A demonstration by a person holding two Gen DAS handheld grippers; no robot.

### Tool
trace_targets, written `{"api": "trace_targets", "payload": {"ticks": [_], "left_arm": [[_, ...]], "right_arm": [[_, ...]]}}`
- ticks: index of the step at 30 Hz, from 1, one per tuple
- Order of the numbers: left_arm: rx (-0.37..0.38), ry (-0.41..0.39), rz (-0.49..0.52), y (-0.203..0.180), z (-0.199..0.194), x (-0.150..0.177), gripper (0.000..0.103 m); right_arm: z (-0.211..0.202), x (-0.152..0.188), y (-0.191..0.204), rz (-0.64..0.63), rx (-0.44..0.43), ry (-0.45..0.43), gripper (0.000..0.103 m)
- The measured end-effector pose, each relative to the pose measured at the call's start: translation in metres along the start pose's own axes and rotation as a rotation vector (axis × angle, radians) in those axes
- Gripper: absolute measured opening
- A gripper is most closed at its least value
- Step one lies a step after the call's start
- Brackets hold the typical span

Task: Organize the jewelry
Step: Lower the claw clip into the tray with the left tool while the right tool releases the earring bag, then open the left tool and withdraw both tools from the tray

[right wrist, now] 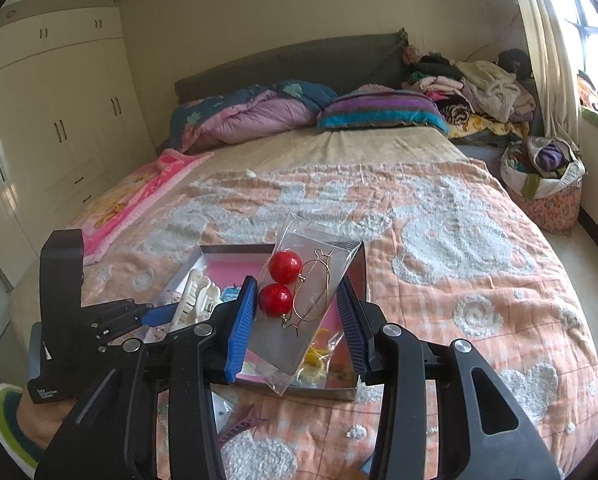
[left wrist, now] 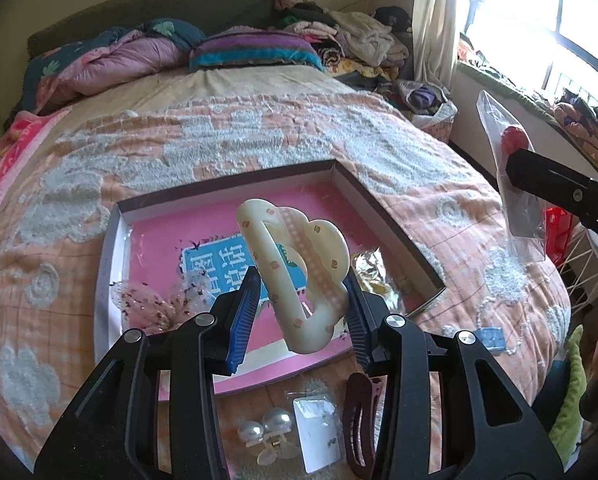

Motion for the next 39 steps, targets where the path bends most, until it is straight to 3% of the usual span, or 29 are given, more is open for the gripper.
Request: {"api": "trace_targets", "payload": {"ticks": [8,22,25,27,39], "left_arm": [[0.005,0.047,-0.003,0.004,0.026,0.003,0.033],[-0.021,0.079,-0.003,0.012,0.039,0.009,0.035],[-0.029,0.071,-0.005,0.013,0.036,0.009,0.038],[-0.034,0.068,-0.008,0.014,0.033,0.009,0.038],[-0.042,0.026,-0.022,0.017,0.002,0.007,0.043]], "right_arm": [[0.038,0.007,-0.011,0.016,0.015,0.068,0.04],[0.082,0.018,-0.017,0.018,0.033,0.138,0.041],[0.085,0.018,-0.018,0.024,0.036,0.147,0.045],[0.083,0.018,-0.018,0.033,0.033,0.142,0.056],[0.024,0.021,-0.019,0.068,0.028,0.045,0.075]]}}
Point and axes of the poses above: each gripper's, at about its wrist camera, not at the fingertips, and z roughly the way its jaws point, y to its left, x to its underside, the point moved 1 cm from there along z, roughly the way its jaws point, and after that the axes turned 8 degrees about y, right-handed, at the moved point
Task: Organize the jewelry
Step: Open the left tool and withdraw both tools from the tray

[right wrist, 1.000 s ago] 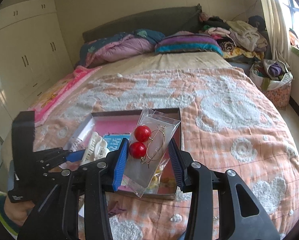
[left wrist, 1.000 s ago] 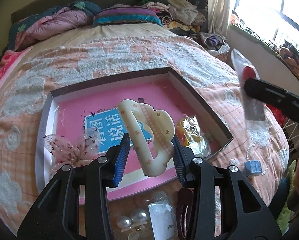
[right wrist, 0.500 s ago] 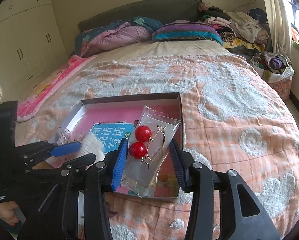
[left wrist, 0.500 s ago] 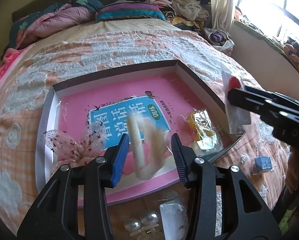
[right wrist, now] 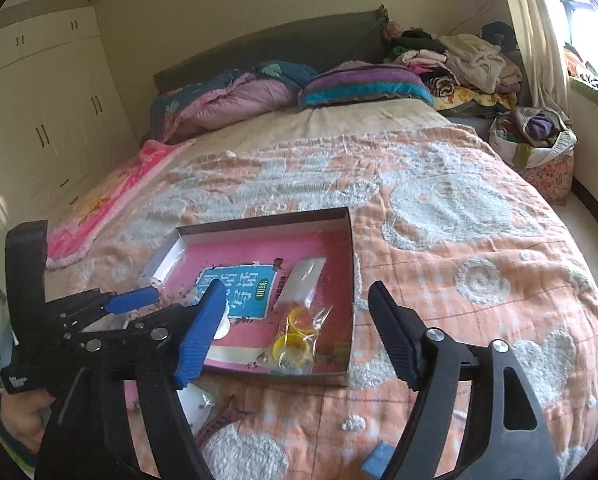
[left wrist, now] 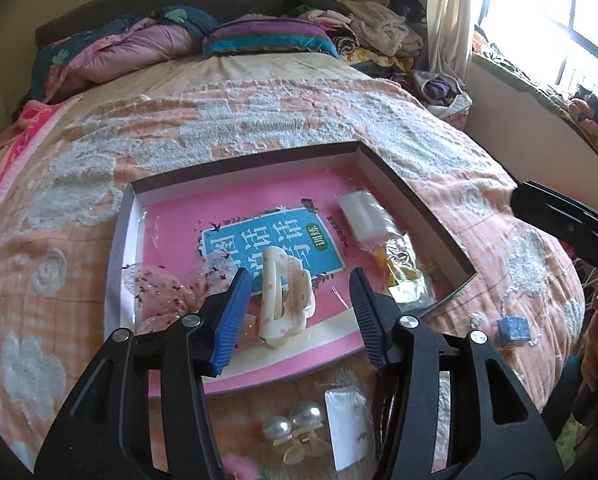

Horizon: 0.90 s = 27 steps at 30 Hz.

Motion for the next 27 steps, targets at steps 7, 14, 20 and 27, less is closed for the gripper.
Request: {"api": "trace_targets", "payload": {"ticks": [7,14,20,27], "left_arm": [[-0.016,-0.052,-0.044,0.01,-0.033,0.004,0.06],[-0.031,-0.126,-0.09,0.015,-0.072,0.014,0.089],[-0.048,-0.176,-0.119,0.015,-0.099,0.022,0.093],[-0.084,-0.216,-0.107,0.012,-0.128,0.037,0.093]], "right_arm": [[-0.042,0.013,0.001,0.012,-0.001,-0.066,0.083],[-0.08,0.017,0.006,0.015,-0.006,-0.122,0.087],[-0.116,0.022,0.007,0.012,0.005,-0.179,0.09],[-0.149,0.033,0.014,-0.008,-0.01,-0.224,0.09]]}}
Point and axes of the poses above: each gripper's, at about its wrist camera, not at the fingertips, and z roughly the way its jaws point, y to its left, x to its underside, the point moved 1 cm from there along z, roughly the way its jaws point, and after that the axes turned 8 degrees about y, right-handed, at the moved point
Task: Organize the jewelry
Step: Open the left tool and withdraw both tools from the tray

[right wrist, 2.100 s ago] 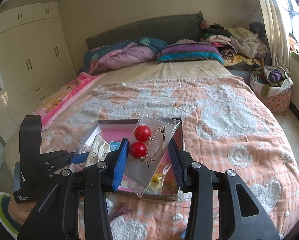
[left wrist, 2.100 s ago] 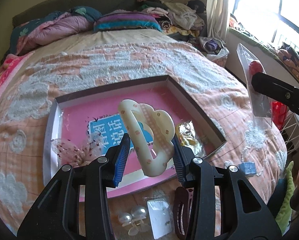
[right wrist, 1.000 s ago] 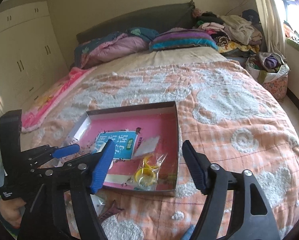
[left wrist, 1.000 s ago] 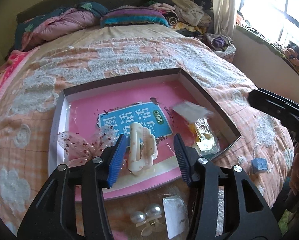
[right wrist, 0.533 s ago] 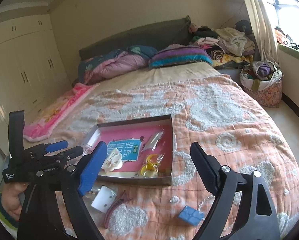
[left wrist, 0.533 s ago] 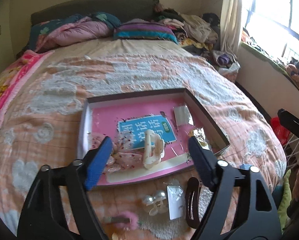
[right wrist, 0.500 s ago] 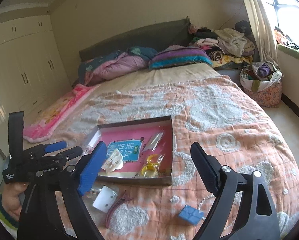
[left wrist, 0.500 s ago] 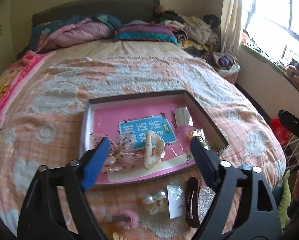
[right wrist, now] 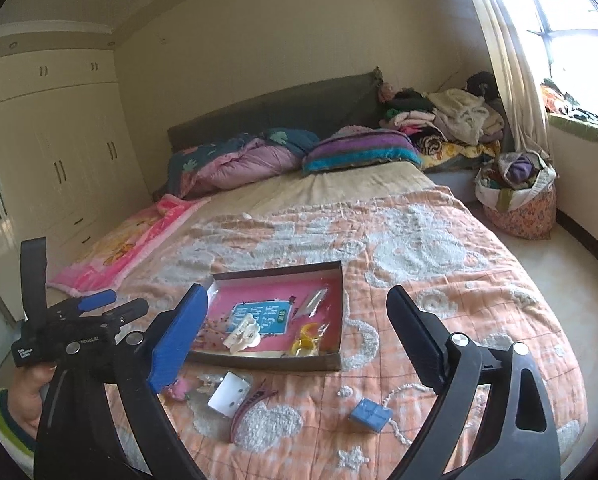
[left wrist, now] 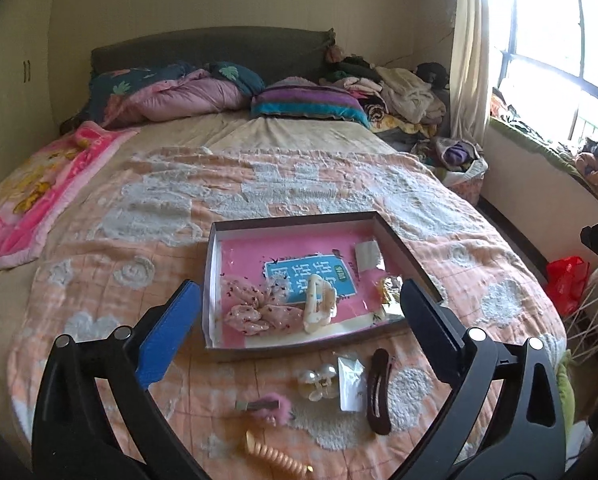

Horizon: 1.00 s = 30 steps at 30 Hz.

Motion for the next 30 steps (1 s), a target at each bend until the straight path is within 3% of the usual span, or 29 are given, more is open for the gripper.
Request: {"api": "trace_targets", "payload": {"ticks": [12,30], "left_arm": [[-0.02,-0.009,0.036,-0.01,-0.027,0.02,0.093],[-0.033,0.054,0.007,0.015,-0.042,0.061,0.093]], "right_arm": [[-0.03,0.011,0.019,-0.023,-0.056,-0.004,0.09],[-0.02,0.039,0.049,-0.064,-0.147,0.104,0.09]]}}
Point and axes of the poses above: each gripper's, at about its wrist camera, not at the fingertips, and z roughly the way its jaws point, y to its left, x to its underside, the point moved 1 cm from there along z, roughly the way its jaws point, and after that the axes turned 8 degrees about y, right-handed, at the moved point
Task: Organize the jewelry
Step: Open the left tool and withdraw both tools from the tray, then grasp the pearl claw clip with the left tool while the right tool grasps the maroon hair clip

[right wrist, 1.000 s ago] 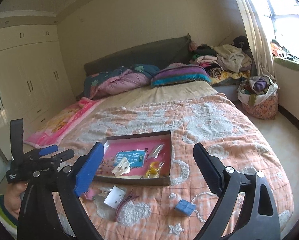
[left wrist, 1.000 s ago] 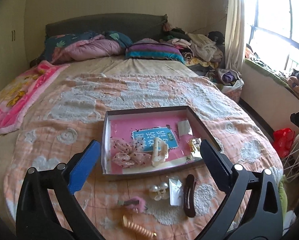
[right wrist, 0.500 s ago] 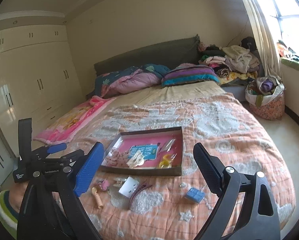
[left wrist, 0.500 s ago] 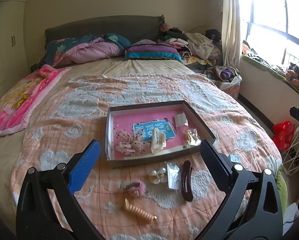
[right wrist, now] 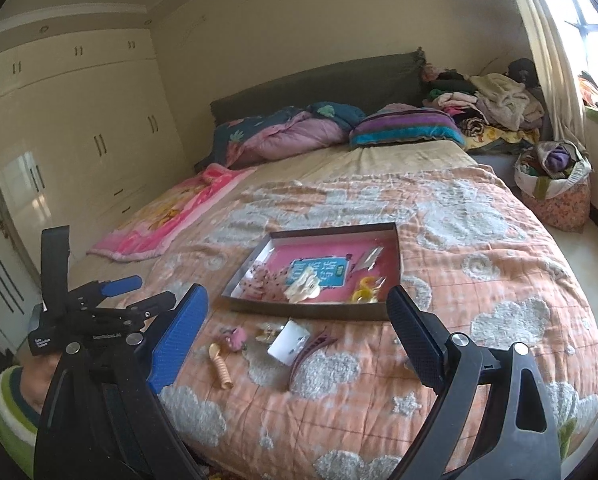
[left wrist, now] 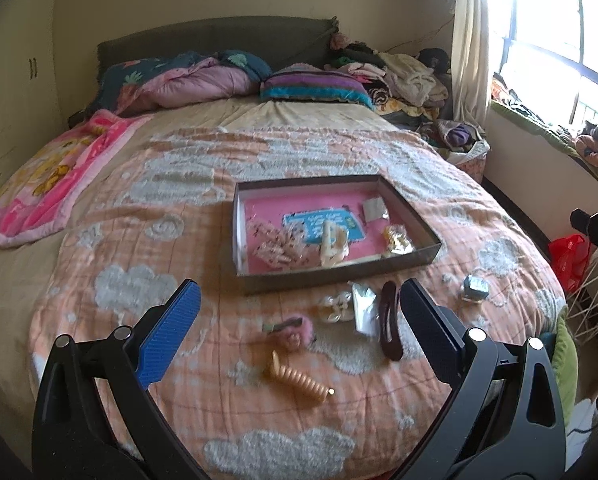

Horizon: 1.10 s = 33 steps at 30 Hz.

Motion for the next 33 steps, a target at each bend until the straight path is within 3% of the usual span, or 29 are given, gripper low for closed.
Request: {"api": "trace_targets", "payload": {"ticks": [15,22,29,33], "left_arm": [[0.025,0.09,0.04,-0.003,0.039,0.033,0.093],[0.033,0.114,0.096,-0.019,0.051,0.037,0.093],[0.057,0.146,0.083,-0.012,0.065,0.034,0.093],[0.063,0.167,0.117,-0.011,0.074,0.03,0.078]], "right_arm": [[0.056,0.027,0.003,0.022,-0.036,0.146,0.09],[0.065,0.037,-0.005,0.036,-0.018,0.169,0.09],[0.091,0.049,-0.012,0.051,-0.021,0.232,0.09],[0.103,0.054,-0.013,0.055,-0.026,0.258,0.09]]}}
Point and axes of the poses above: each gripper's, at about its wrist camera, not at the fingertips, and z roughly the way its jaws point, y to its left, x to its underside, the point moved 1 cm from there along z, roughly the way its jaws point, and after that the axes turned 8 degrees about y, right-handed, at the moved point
